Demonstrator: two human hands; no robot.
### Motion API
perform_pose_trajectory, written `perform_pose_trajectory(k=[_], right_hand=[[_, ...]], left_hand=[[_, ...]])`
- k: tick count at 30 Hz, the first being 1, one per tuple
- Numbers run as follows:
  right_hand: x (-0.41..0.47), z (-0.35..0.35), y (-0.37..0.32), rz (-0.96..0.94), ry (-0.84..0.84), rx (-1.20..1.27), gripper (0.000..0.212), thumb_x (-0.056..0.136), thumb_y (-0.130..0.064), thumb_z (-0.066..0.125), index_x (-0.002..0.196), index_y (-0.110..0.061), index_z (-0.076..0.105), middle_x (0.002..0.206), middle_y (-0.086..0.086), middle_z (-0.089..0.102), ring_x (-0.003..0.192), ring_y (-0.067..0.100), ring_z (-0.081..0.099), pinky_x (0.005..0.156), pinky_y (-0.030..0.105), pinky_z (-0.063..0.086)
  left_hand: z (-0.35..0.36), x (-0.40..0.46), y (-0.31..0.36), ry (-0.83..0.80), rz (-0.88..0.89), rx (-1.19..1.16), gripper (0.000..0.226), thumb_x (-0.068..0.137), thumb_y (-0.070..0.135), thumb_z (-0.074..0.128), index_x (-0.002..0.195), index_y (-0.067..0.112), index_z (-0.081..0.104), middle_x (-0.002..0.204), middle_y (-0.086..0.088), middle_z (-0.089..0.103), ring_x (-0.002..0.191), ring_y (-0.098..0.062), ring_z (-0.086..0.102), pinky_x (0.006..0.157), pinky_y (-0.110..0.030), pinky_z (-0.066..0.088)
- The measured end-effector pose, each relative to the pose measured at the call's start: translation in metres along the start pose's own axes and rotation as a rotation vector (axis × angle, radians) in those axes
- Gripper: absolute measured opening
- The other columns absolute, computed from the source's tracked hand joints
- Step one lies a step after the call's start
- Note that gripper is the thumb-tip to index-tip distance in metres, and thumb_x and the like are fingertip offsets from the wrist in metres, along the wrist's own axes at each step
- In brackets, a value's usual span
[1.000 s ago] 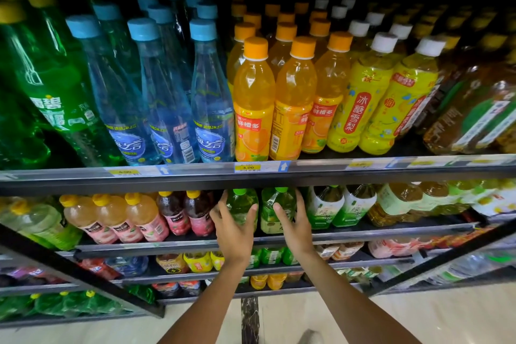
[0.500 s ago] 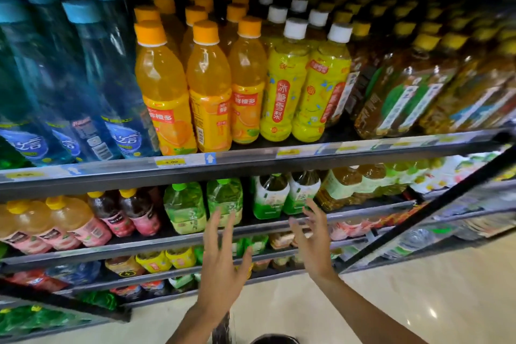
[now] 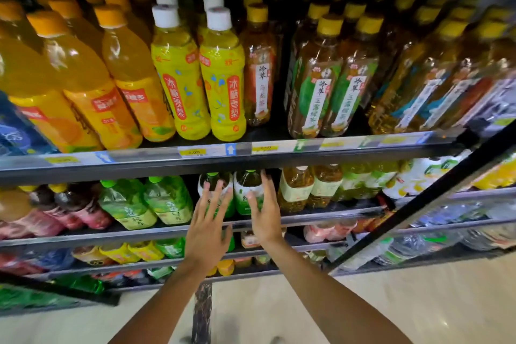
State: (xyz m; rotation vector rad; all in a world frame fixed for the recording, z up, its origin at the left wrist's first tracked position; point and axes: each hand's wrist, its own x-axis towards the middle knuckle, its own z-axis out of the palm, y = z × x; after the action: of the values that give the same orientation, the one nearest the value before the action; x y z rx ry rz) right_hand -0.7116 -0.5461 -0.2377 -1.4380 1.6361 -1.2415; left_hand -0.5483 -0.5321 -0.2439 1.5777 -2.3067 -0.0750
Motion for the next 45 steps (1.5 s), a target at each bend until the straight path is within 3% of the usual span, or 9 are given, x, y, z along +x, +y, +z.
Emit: perform_pose_trajectory(k=[5, 8, 11, 14, 18, 20, 30, 40, 45], right_hand=[[-0.005, -0.017, 0.009, -0.041, -0.105, 0.005, 0.069, 0.104, -0.035, 0.053, 0.161, -0.030, 0.015, 0.168, -0.011, 0.010, 0.154, 0.003, 0.005, 0.124, 0.023, 0.015], [-0.020, -0.048, 0.008, -0.040, -0.041, 0.071, 0.066, 0.102, -0.028, 0.060, 0.157, -0.037, 0.025, 0.164, -0.013, 0.024, 0.151, 0.005, 0.023, 0.122, 0.033, 0.029], [-0.033, -0.100, 0.014, -0.112, 0.155, 0.100, 0.051, 0.101, -0.019, 0.061, 0.148, -0.027, 0.043, 0.148, -0.009, 0.047, 0.137, 0.012, 0.048, 0.111, 0.040, 0.046], [-0.016, -0.145, 0.033, -0.065, 0.297, 0.029, 0.052, 0.101, -0.023, 0.061, 0.149, -0.022, 0.041, 0.148, -0.008, 0.046, 0.137, 0.013, 0.047, 0.111, 0.045, 0.044], [0.012, -0.171, 0.052, 0.009, 0.288, -0.194, 0.062, 0.101, -0.031, 0.059, 0.154, -0.020, 0.030, 0.161, -0.001, 0.030, 0.150, 0.013, 0.025, 0.122, 0.043, 0.030], [0.020, -0.169, 0.055, -0.014, 0.262, -0.274, 0.064, 0.100, -0.033, 0.060, 0.154, -0.015, 0.030, 0.162, 0.005, 0.028, 0.152, 0.017, 0.021, 0.123, 0.039, 0.028], [0.043, -0.159, 0.064, -0.098, 0.321, -0.383, 0.056, 0.098, -0.041, 0.062, 0.142, -0.011, 0.042, 0.130, 0.006, 0.054, 0.121, 0.023, 0.055, 0.088, 0.040, 0.057], [0.033, -0.169, 0.060, -0.112, 0.227, -0.184, 0.063, 0.099, -0.035, 0.063, 0.151, -0.018, 0.033, 0.149, -0.002, 0.043, 0.141, 0.011, 0.040, 0.112, 0.028, 0.042], [0.023, -0.167, 0.063, 0.086, 0.230, 0.010, 0.063, 0.101, -0.045, 0.055, 0.155, -0.026, 0.030, 0.158, -0.007, 0.037, 0.142, 0.002, 0.032, 0.119, 0.036, 0.035]], left_hand=[[0.006, -0.001, 0.020, 0.035, -0.070, -0.027, 0.091, 0.089, 0.025, 0.071, 0.162, 0.015, 0.017, 0.171, -0.008, 0.000, 0.158, -0.034, -0.003, 0.122, -0.057, 0.027], [0.005, 0.003, 0.046, 0.105, -0.081, -0.166, 0.078, 0.091, 0.021, 0.070, 0.158, 0.011, 0.031, 0.170, -0.011, 0.007, 0.157, -0.034, 0.004, 0.122, -0.056, 0.026], [0.003, 0.013, 0.088, 0.106, 0.011, -0.350, 0.065, 0.098, 0.028, 0.063, 0.156, 0.018, 0.034, 0.167, -0.003, 0.015, 0.156, -0.023, 0.013, 0.125, -0.034, 0.017], [0.012, 0.038, 0.126, 0.058, -0.023, -0.531, 0.068, 0.100, 0.044, 0.057, 0.157, 0.018, 0.030, 0.164, 0.000, 0.020, 0.154, -0.016, 0.016, 0.123, -0.024, 0.018], [0.036, 0.078, 0.162, 0.042, -0.199, -0.650, 0.078, 0.094, 0.046, 0.062, 0.156, 0.012, 0.029, 0.161, -0.009, 0.024, 0.153, -0.024, 0.021, 0.122, -0.046, 0.031], [0.042, 0.092, 0.172, 0.042, -0.277, -0.662, 0.082, 0.092, 0.038, 0.070, 0.157, 0.013, 0.027, 0.161, -0.010, 0.023, 0.151, -0.027, 0.022, 0.122, -0.044, 0.029], [0.055, 0.109, 0.197, 0.157, -0.498, -0.804, 0.081, 0.091, 0.042, 0.072, 0.157, 0.021, 0.030, 0.156, -0.008, 0.041, 0.140, -0.029, 0.044, 0.103, -0.032, 0.039], [0.054, 0.099, 0.181, 0.095, -0.412, -0.840, 0.082, 0.095, 0.043, 0.067, 0.160, 0.028, 0.020, 0.163, 0.000, 0.032, 0.148, -0.021, 0.034, 0.109, -0.027, 0.032], [0.062, 0.093, 0.185, 0.148, -0.499, -0.918, 0.078, 0.095, 0.048, 0.065, 0.158, 0.040, 0.020, 0.160, 0.007, 0.039, 0.146, -0.021, 0.039, 0.113, -0.043, 0.042]])
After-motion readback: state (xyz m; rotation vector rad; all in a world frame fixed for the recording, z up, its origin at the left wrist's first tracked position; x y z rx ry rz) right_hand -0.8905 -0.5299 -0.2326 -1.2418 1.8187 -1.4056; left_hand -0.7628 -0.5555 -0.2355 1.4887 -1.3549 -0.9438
